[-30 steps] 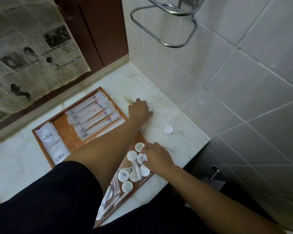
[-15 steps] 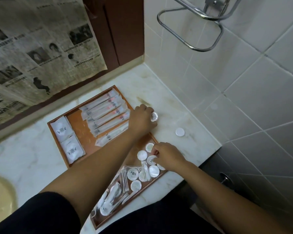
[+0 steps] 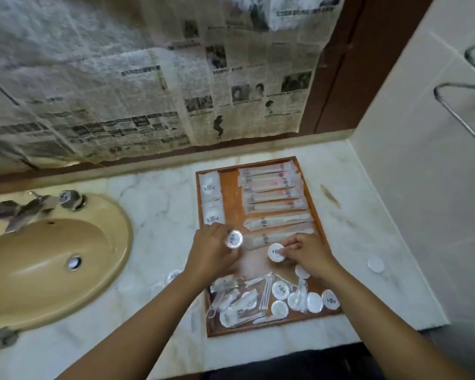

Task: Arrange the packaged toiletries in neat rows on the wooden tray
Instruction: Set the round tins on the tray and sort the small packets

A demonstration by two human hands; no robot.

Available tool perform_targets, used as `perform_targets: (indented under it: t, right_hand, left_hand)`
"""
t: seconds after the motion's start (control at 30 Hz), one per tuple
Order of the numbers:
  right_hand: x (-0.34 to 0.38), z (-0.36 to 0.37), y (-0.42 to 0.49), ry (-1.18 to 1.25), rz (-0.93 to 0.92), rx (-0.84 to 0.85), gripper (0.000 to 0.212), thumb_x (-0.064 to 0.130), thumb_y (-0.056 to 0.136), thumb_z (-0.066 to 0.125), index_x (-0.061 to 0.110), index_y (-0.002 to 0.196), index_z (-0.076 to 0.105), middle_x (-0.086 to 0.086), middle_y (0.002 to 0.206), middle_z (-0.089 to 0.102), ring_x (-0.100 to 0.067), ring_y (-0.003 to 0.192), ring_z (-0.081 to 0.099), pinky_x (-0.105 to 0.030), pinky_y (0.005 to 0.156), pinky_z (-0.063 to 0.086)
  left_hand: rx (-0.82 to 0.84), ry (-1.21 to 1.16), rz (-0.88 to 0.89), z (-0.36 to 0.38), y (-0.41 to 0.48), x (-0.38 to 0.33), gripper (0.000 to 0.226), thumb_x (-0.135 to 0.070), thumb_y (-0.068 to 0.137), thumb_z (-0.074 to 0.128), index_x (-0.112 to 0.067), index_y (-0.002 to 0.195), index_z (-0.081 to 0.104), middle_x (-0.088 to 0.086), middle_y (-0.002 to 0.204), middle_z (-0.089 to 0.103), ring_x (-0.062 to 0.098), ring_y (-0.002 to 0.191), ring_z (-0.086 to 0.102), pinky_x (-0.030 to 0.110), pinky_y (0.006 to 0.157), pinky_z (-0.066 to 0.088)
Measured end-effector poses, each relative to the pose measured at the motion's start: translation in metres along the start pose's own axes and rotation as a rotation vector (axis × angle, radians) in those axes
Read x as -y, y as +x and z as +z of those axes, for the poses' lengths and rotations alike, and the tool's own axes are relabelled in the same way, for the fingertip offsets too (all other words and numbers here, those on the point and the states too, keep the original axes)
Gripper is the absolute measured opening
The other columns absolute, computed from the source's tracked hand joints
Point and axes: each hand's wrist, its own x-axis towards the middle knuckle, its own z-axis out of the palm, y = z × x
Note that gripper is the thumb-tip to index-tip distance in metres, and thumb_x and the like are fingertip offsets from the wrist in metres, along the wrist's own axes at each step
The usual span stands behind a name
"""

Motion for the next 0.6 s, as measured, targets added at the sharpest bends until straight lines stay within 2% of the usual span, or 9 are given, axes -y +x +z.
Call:
perform_targets:
  t: [0.1,0.2,0.27,0.33,0.4,0.43,0.6]
  right_hand:
    - [0.024,0.027,0.015,-0.025,-0.017,0.058,0.013,0.019,0.084,0.082,0.019,0.095,0.075,0.000,0.086,0.078,-0.011,0.075,0.074,-0.017,0.063,0.054]
    - [0.043,0.050,0.024,-0.041,-0.042,0.067,0.010,0.014,0.086,0.079,0.018,0.093,0.074,-0.003,0.086,0.077,-0.005,0.064,0.071,-0.016,0.056,0.050]
    - [0.050,0.064,0.030,-0.052,-0.046,0.057,0.010,0.009,0.086,0.078,0.017,0.089,0.073,-0.004,0.082,0.075,0.000,0.056,0.067,-0.012,0.050,0.046]
    - [0.057,0.077,0.038,-0.106,-0.055,0.062,0.010,0.014,0.084,0.080,0.021,0.087,0.073,-0.001,0.083,0.076,-0.002,0.063,0.070,-0.017,0.058,0.053]
    - [0.062,0.088,0.047,-0.166,-0.058,0.083,0.011,0.022,0.080,0.083,0.024,0.085,0.074,0.004,0.084,0.076,-0.011,0.076,0.073,-0.033,0.076,0.060]
    - [0.064,0.093,0.052,-0.198,-0.062,0.093,0.011,0.024,0.079,0.083,0.025,0.085,0.074,0.006,0.083,0.076,-0.014,0.079,0.073,-0.038,0.080,0.060]
    - [0.074,0.113,0.068,-0.336,-0.096,0.068,0.008,0.029,0.082,0.081,0.027,0.081,0.073,0.009,0.087,0.073,-0.012,0.083,0.068,-0.038,0.084,0.058]
  left_hand:
    - [-0.048,-0.004,-0.113,-0.011,-0.025,0.026,0.041,-0.027,0.066,0.072,-0.021,0.106,0.075,0.002,0.089,0.070,0.030,0.079,0.062,0.038,0.070,0.050]
    - [-0.058,-0.003,-0.184,-0.014,-0.041,0.043,0.032,-0.023,0.063,0.076,-0.019,0.094,0.073,0.001,0.088,0.068,0.030,0.076,0.060,0.041,0.069,0.051]
    - [-0.056,0.007,-0.208,-0.016,-0.046,0.049,0.027,-0.025,0.062,0.072,-0.022,0.089,0.072,-0.002,0.087,0.068,0.028,0.075,0.060,0.038,0.067,0.049]
    - [-0.078,0.007,-0.242,-0.018,-0.049,0.055,0.024,-0.024,0.062,0.072,-0.023,0.086,0.071,-0.003,0.084,0.068,0.028,0.074,0.060,0.039,0.065,0.049]
    - [-0.123,-0.040,-0.276,-0.020,-0.051,0.058,0.031,-0.020,0.062,0.079,-0.021,0.092,0.073,0.000,0.088,0.070,0.030,0.076,0.063,0.040,0.068,0.052]
    - [-0.139,-0.060,-0.285,-0.022,-0.052,0.060,0.035,-0.021,0.062,0.082,-0.020,0.096,0.074,0.001,0.091,0.071,0.030,0.079,0.064,0.041,0.072,0.052]
    - [-0.158,-0.052,-0.289,-0.031,-0.049,0.066,0.038,-0.035,0.066,0.069,-0.019,0.101,0.073,0.000,0.097,0.069,0.029,0.085,0.063,0.041,0.077,0.049]
